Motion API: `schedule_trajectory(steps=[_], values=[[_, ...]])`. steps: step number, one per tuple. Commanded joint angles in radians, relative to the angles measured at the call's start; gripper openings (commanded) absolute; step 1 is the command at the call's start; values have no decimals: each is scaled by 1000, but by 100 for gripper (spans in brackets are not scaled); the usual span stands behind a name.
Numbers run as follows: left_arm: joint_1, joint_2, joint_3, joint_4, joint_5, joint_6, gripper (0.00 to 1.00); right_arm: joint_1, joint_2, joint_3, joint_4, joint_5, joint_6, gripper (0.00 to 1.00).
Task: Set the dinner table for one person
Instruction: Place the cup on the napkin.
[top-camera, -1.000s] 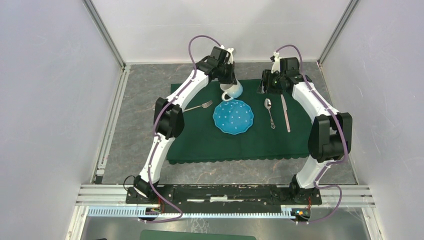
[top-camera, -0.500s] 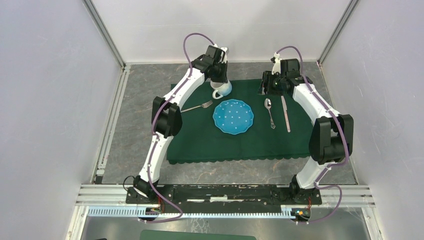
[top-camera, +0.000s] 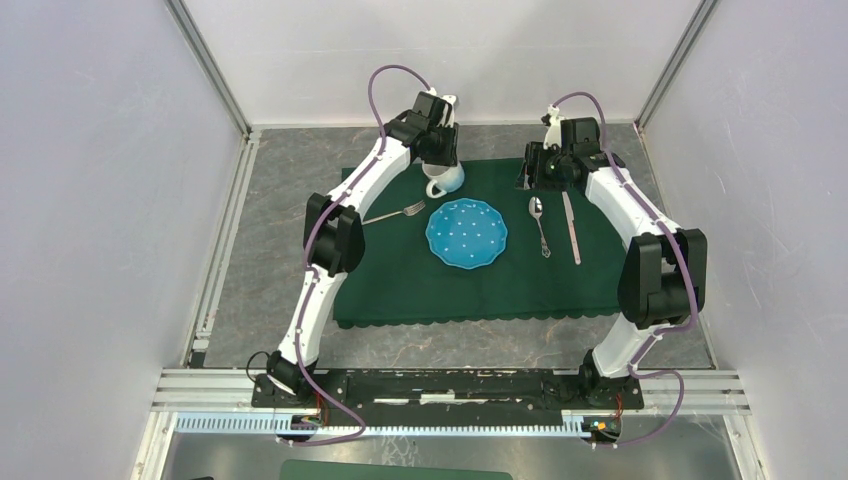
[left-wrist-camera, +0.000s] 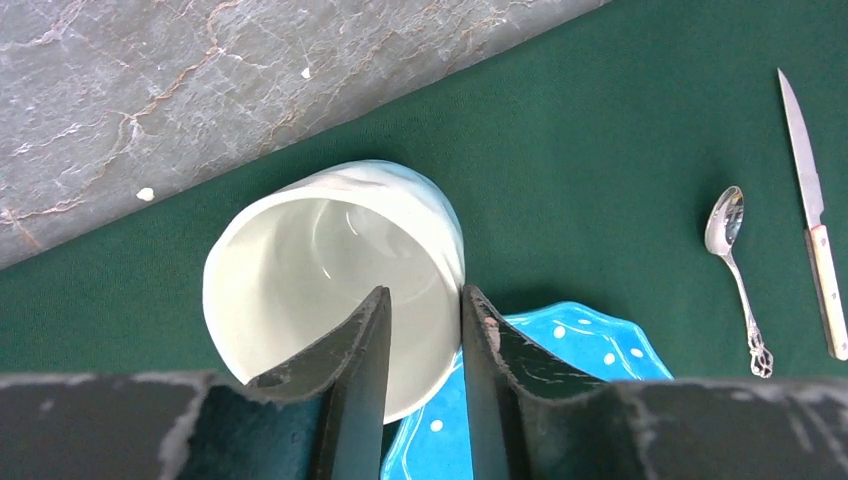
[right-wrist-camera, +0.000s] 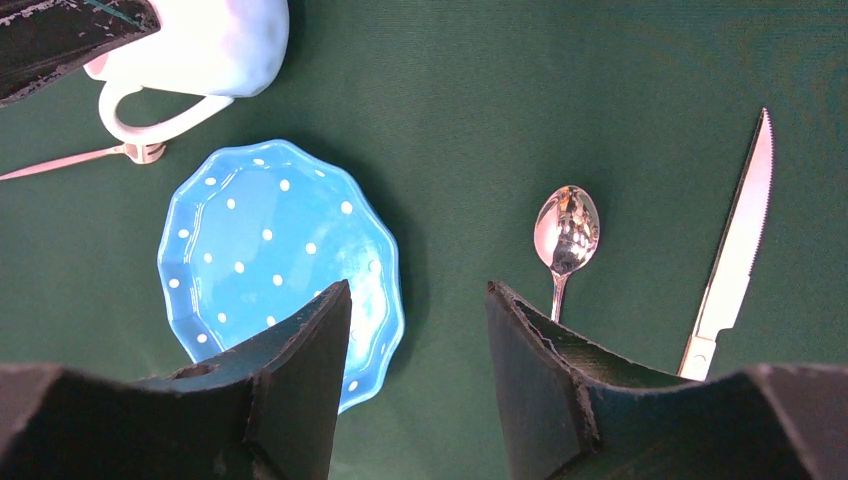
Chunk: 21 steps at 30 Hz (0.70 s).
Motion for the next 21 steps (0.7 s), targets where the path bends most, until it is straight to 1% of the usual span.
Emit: schedule_trajectory(steps=[1, 2, 3, 4, 7, 8, 9, 10, 16, 18, 21], values=[[0, -70, -1, 29, -20, 46, 42, -1, -9, 38, 30, 1, 7, 58], [-1, -69, -1, 28, -17, 43, 46, -1, -8, 41, 30, 2, 7, 58], [0, -66, -2, 29, -14, 39, 54, -1, -5, 44, 30, 2, 7, 58], [0, -66, -2, 28, -12, 38, 58, -2, -4, 45, 30, 2, 7, 58], [-2, -69, -2, 31, -12, 32, 84, -2, 0, 45, 30, 2, 8, 58], [-1, -71, -2, 32, -15, 32, 97, -2, 1, 44, 30, 1, 8, 58], [-2, -71, -2, 33, -18, 33, 99, -1, 4, 46, 31, 0, 9, 58], [-2, -72, -2, 33, -22, 32, 100, -1, 6, 47, 33, -1, 11, 58], [0, -84, -14, 24, -46, 29, 100, -2, 18, 56, 36, -8, 16, 58], [-1, -109, -38, 22, -87, 36, 100, -1, 19, 58, 35, -6, 15, 58], [26, -135, -70, 37, -103, 37, 100, -1, 21, 54, 35, -8, 16, 58]])
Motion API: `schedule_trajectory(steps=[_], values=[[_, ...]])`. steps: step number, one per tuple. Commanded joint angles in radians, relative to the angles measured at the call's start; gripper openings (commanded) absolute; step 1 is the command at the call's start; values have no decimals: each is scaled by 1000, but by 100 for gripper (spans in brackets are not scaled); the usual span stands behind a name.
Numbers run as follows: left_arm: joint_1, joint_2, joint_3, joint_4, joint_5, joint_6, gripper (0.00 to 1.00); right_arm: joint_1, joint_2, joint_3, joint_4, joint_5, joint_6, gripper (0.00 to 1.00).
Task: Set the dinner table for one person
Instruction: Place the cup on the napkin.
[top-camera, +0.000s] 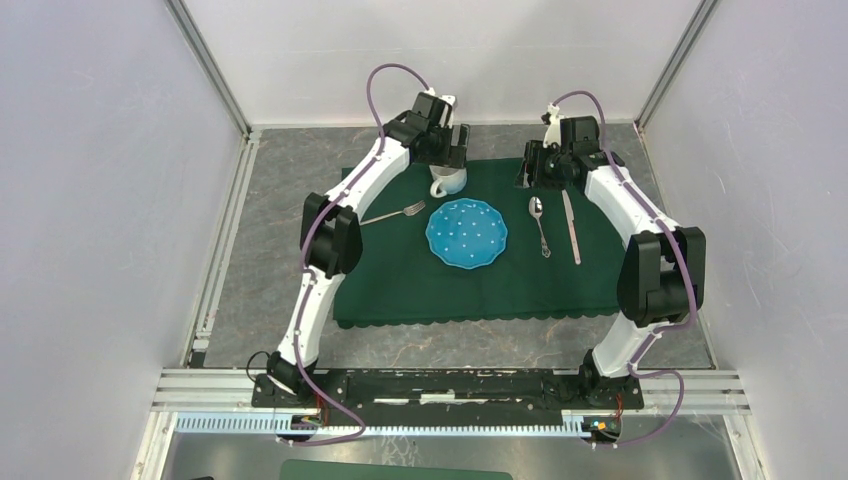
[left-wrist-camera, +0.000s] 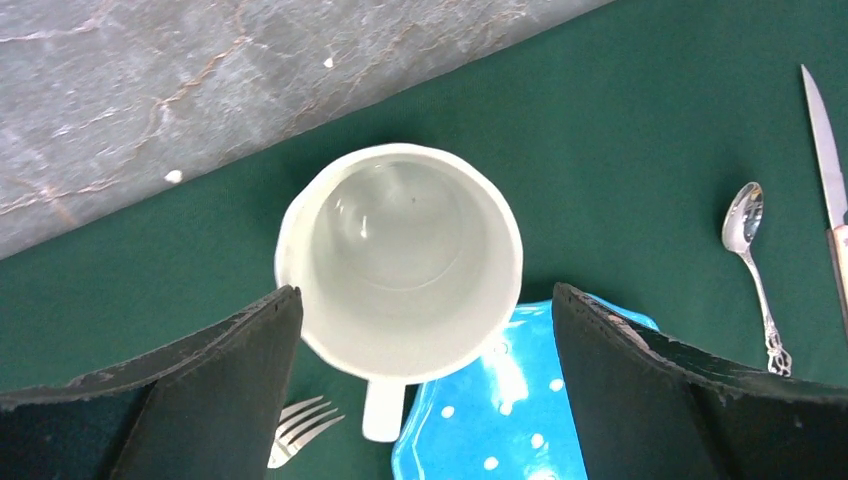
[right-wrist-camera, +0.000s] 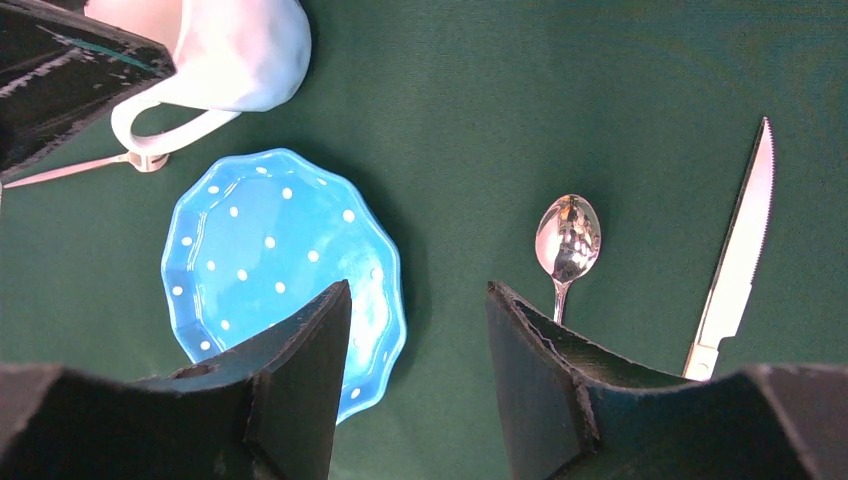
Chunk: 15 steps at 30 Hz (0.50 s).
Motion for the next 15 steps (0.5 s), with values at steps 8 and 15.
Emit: schedule_trajectory(steps=[8, 15], values=[[164, -144, -39, -26, -68, -20, 100, -1, 9, 24, 32, -9, 0, 58], [225, -196, -75, -111, -132, 25, 100, -1, 14, 35, 33, -13, 2, 58]])
